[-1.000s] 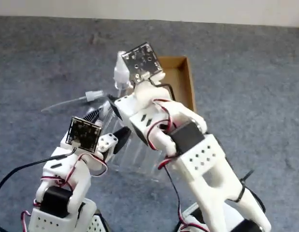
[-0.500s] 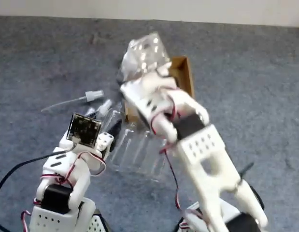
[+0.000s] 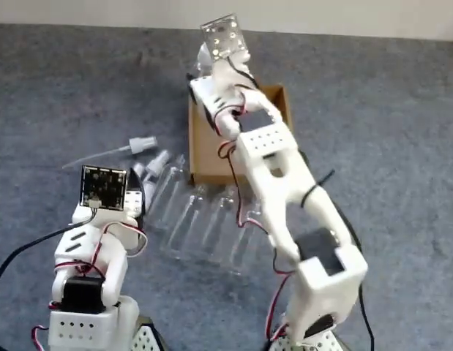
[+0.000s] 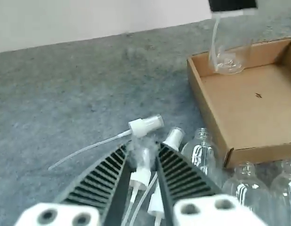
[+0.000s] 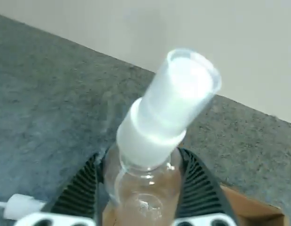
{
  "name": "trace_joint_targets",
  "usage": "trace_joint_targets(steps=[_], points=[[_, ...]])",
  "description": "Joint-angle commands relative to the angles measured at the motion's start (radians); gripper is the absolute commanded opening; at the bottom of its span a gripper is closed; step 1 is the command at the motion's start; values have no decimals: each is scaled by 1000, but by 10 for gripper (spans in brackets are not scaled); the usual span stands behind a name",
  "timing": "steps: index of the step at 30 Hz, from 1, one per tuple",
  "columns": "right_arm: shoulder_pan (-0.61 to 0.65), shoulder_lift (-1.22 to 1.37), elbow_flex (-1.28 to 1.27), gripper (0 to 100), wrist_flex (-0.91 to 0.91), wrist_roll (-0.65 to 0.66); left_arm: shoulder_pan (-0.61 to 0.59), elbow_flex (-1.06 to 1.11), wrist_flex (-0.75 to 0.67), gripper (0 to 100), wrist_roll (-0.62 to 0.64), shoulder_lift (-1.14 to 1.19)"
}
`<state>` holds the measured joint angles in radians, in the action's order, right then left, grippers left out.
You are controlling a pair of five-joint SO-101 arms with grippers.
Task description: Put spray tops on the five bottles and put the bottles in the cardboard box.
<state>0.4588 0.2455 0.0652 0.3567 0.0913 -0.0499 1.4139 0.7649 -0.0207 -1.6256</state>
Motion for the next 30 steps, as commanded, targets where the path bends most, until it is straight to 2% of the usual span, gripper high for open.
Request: trace_joint_targets(steps=[1, 7, 23, 30], points=[[-18, 36, 96, 3, -56, 6, -10, -5, -29, 5, 8, 1], [-19, 111, 101, 3, -143, -86, -10, -4, -29, 5, 8, 1], [-28, 255, 105, 9, -196, -83, -10, -4, -29, 5, 8, 1], [-19, 255, 104, 144, -188, -83, -10, -4, -29, 5, 8, 1]])
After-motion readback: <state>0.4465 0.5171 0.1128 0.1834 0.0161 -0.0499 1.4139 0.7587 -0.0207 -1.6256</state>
